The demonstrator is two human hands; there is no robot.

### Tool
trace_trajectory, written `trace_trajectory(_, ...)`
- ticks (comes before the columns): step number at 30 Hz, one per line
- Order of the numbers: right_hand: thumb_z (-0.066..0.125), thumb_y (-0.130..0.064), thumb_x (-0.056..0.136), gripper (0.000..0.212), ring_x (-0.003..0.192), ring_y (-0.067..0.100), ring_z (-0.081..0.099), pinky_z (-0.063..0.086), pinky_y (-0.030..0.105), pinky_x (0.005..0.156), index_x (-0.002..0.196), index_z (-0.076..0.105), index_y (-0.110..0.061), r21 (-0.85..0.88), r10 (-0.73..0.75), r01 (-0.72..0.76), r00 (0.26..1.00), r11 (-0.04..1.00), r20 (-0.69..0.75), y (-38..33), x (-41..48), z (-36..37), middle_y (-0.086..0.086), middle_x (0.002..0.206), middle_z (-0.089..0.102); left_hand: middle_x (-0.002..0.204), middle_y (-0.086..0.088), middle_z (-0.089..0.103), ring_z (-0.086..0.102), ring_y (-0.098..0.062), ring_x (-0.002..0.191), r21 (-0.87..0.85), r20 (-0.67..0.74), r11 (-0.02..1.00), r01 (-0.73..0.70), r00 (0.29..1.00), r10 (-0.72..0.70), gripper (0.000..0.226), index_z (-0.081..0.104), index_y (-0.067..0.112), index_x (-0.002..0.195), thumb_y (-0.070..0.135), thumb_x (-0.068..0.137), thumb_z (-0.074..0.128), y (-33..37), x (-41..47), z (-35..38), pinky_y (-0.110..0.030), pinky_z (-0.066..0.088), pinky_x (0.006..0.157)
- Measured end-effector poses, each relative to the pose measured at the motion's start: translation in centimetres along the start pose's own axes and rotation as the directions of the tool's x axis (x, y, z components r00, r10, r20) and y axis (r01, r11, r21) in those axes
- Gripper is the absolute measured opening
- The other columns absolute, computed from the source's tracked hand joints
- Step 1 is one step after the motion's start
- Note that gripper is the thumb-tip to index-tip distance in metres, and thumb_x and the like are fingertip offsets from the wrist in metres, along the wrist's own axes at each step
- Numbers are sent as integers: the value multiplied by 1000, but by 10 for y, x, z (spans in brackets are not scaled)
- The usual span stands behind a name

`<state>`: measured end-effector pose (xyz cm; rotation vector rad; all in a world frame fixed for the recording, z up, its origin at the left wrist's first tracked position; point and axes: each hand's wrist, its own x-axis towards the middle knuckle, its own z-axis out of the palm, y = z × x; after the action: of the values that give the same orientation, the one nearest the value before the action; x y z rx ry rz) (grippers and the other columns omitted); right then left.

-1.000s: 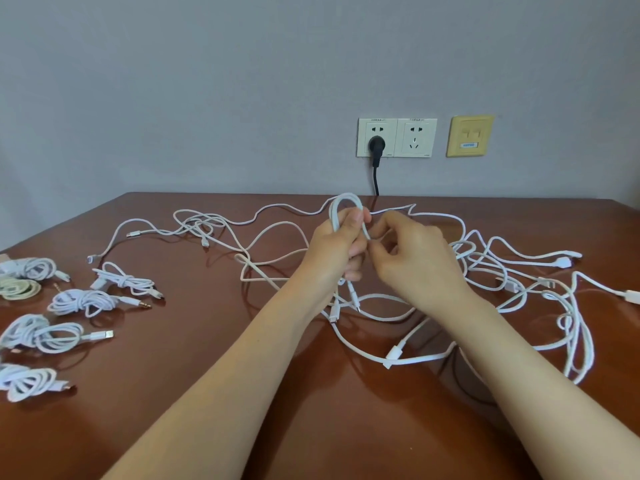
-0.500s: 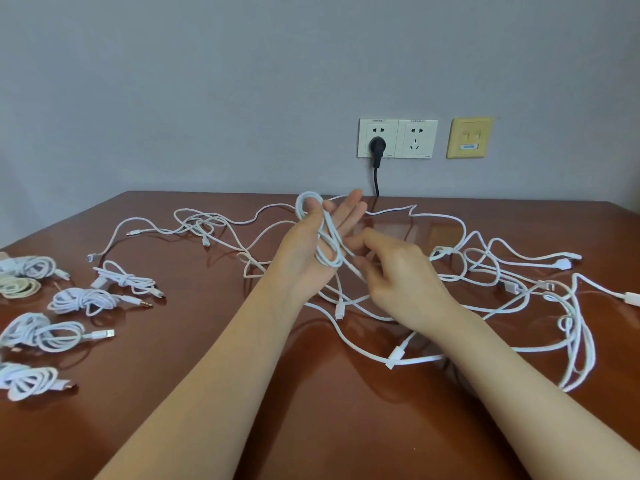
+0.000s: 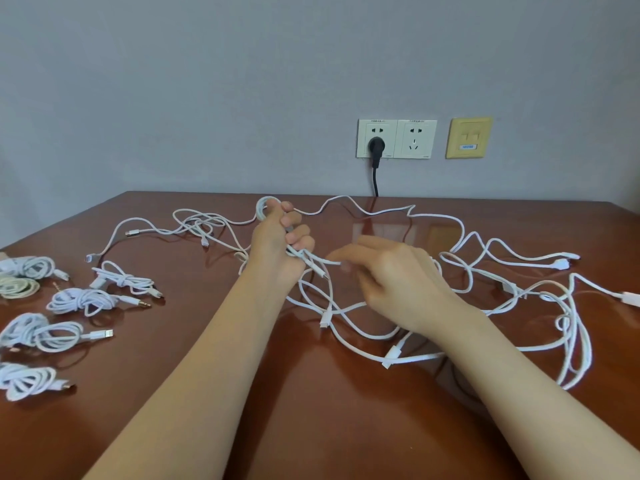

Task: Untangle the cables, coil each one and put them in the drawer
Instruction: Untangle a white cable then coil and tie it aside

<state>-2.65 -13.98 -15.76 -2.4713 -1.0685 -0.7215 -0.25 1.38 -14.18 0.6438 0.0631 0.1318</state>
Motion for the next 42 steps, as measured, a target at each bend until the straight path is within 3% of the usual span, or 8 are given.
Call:
trace_trajectory(7, 71, -34, 77, 16, 58, 5, 41, 31, 24, 61, 75, 66, -19, 197, 148, -111, 972, 974, -184, 17, 3, -4, -9, 66, 58, 38, 9, 34, 24, -3, 24, 214, 73, 972, 99, 991, -117, 36, 40, 17, 73, 33, 103, 28, 2, -6, 3, -13, 21, 26)
trace_trajectory(11, 69, -31, 68, 14, 65, 3, 34, 31, 20, 63, 72, 68, -18, 197, 95, -57, 978, 979, -188, 15, 6, -2, -2, 66, 61, 53, 2, 54, 52, -8, 33, 585, -32, 810, 46, 999, -33, 31, 47, 12, 80, 30, 101, 35, -13, -11, 8, -16, 43, 34)
trace_trajectory(15, 73, -22, 69, 10, 70, 10, 41, 32, 23, 66, 77, 71, -16, 226, 112, -78, 983, 971, -143, 17, 8, -5, 2, 74, 64, 65, -6, 63, 62, -12, 43, 679, 11, 727, 99, 989, -145, 30, 52, 9, 85, 31, 100, 38, -21, -19, 13, -27, 56, 47)
trace_trajectory(22, 79, -4, 62, 46, 72, -13, 43, 32, 5, 64, 70, 41, -29, 326, 201, -200, 979, 924, 31, 21, 8, -12, -10, 78, 45, 45, 0, 60, 61, -12, 39, 857, 35, 503, 115, 960, -279, 38, 51, 12, 89, 44, 99, 31, -27, -29, 15, -18, 50, 41)
trace_trajectory(27, 80, -5, 58, 52, 67, 1, 40, 32, 12, 59, 67, 35, -29, 310, 214, -216, 976, 926, 41, 20, 8, -13, -7, 78, 42, 43, 6, 58, 50, -5, 33, 928, 40, 362, 94, 937, -346, 50, 52, 11, 82, 54, 94, 30, -30, -31, 15, -14, 40, 36)
trace_trajectory(33, 78, -5, 59, 52, 63, 5, 37, 33, 14, 57, 67, 30, -25, 303, 202, -213, 977, 929, 68, 20, 9, -15, -8, 73, 39, 63, 4, 64, 32, -2, 33, 929, 187, 370, 8, 852, -488, 58, 40, 12, 65, 70, 62, 36, -29, -31, 11, -13, 30, 36)
trace_trajectory(38, 68, 6, 68, 38, 53, 6, 41, 36, 10, 52, 66, 44, -23, 441, 245, -271, 963, 856, 115, 24, 8, -23, -4, 66, 42, 66, 4, 67, 32, -1, 34, 935, 229, 353, -20, 796, -561, 27, 53, 11, 89, 30, 74, 66, -25, -31, 10, -12, 29, 35)
trace_trajectory(42, 70, 5, 72, 32, 50, 3, 46, 40, 12, 50, 72, 54, -22, 543, 226, -268, 963, 796, 143, 25, 7, -27, 0, 66, 46, 66, 3, 67, 30, -1, 35, 949, 207, 313, -19, 790, -577, 7, 52, 12, 88, 9, 94, 50, -23, -31, 8, -12, 28, 35)
